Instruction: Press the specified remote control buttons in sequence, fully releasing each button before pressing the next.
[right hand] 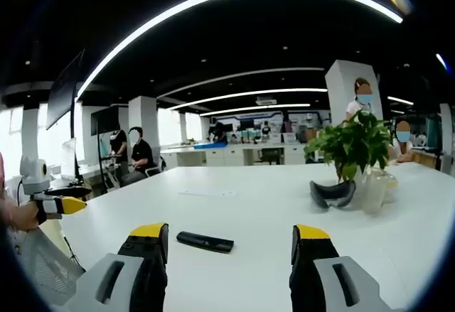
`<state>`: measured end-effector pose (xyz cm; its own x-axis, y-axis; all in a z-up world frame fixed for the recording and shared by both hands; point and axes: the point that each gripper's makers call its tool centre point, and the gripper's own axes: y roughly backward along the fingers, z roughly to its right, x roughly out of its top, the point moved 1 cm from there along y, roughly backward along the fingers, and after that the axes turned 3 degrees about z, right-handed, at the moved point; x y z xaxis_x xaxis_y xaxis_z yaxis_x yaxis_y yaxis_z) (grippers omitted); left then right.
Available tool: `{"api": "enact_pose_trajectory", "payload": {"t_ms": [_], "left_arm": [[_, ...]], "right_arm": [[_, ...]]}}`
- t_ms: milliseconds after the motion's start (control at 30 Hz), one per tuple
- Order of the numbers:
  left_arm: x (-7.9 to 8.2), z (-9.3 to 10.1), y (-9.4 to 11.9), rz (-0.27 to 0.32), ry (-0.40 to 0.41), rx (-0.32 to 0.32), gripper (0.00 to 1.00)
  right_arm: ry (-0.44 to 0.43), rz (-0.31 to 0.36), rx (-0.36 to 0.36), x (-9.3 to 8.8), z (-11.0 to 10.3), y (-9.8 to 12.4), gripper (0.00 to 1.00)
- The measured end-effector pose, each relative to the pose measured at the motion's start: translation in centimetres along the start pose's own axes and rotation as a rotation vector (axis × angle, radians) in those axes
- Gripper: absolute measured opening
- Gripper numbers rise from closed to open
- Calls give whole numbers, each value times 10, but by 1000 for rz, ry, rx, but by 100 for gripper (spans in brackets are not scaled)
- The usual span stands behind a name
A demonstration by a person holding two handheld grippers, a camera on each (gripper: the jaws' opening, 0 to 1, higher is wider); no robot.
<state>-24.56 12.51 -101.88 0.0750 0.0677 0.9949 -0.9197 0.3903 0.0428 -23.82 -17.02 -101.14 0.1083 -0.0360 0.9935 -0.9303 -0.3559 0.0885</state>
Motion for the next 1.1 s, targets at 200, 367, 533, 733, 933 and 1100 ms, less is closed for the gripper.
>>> {"api": "enact_pose_trajectory", "payload": {"t_ms": [200, 367, 533, 733, 933, 1100], "left_arm": [[-1, 2, -1, -6, -6, -7, 96], [-2, 3, -2, -8, -10, -12, 96], [-2, 4, -2, -12, -13, -14, 96], [-2, 3, -1, -9, -7, -10, 96], [-3, 3, -2, -16, -11, -10, 96], [-3, 3, -1, -15, -10, -9, 96]], "right_arm": [[0, 5, 6, 1, 0, -1, 68], [-5, 11, 2, 2, 2, 0, 68], [-4, 15, -4, 2, 4, 1, 68], [-16, 24, -9, 3, 5, 1, 67], [-18, 32, -14, 5, 7, 2, 67], [-19, 35, -5, 5, 5, 2, 67]]}}
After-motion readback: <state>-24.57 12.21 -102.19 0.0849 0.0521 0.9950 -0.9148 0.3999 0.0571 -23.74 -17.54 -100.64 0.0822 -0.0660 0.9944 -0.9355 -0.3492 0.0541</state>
